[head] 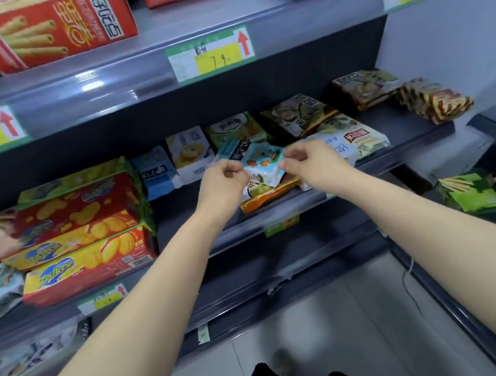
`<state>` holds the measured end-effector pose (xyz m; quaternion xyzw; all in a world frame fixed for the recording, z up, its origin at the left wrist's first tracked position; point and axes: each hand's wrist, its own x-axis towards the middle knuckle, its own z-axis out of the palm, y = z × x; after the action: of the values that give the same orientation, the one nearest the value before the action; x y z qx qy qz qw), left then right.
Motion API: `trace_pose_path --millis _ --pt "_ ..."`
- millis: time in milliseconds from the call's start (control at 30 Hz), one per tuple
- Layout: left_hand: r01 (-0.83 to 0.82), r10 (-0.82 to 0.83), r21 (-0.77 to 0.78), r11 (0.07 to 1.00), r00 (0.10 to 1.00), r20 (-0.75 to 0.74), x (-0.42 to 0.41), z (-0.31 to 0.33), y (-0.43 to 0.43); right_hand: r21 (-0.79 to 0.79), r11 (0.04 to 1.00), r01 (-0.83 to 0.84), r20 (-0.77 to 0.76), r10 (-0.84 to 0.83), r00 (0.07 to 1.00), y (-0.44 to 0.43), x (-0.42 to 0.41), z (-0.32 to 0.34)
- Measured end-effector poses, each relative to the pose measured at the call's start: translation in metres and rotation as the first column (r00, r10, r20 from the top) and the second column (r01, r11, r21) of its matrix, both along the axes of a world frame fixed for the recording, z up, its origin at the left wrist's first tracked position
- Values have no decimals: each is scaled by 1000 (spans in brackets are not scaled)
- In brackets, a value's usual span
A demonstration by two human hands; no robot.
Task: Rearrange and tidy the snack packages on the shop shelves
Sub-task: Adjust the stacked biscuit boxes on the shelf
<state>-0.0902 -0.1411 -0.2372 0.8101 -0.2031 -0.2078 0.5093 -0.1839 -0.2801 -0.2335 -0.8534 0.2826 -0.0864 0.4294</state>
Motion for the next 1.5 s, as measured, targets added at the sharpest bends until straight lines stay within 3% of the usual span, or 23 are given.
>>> trace_pose_path --millis 167,433,667,767,900,1033,1167,1333,1500 --pt "-62 61 -70 996 998 -24 34 -16 -38 0 1000 -4 4 4 1000 -27 40 -12" --pt "-137 138 -40 990 989 43 78 -41 -74 -30 999 14 17 -13 1000 -62 89 -32" --pt "-173 166 16 985 967 192 94 -56 -91 -40 997 -59 28 61 998 -81 115 -48" --pt "-162 132 105 981 959 253 98 -59 -99 -121 987 -101 -20 99 995 -92 124 -55" --pt "-68 -47 307 949 934 354 109 -64 -110 -179 975 -136 -59 127 990 -105 133 -61" --pt "29 -186 421 907 922 338 121 -70 -116 -196 966 -168 -59 159 985 -112 143 -69" --pt "-84 -195 553 829 883 426 129 -71 -116 -224 955 -194 -94 177 980 -119 151 -72" --pt "-103 -128 575 812 929 347 141 -69 -116 -171 954 -248 -74 238 968 -123 163 -69" --pt "-65 -45 553 830 982 182 150 -66 -128 -112 963 -247 -145 230 962 -124 180 -76"
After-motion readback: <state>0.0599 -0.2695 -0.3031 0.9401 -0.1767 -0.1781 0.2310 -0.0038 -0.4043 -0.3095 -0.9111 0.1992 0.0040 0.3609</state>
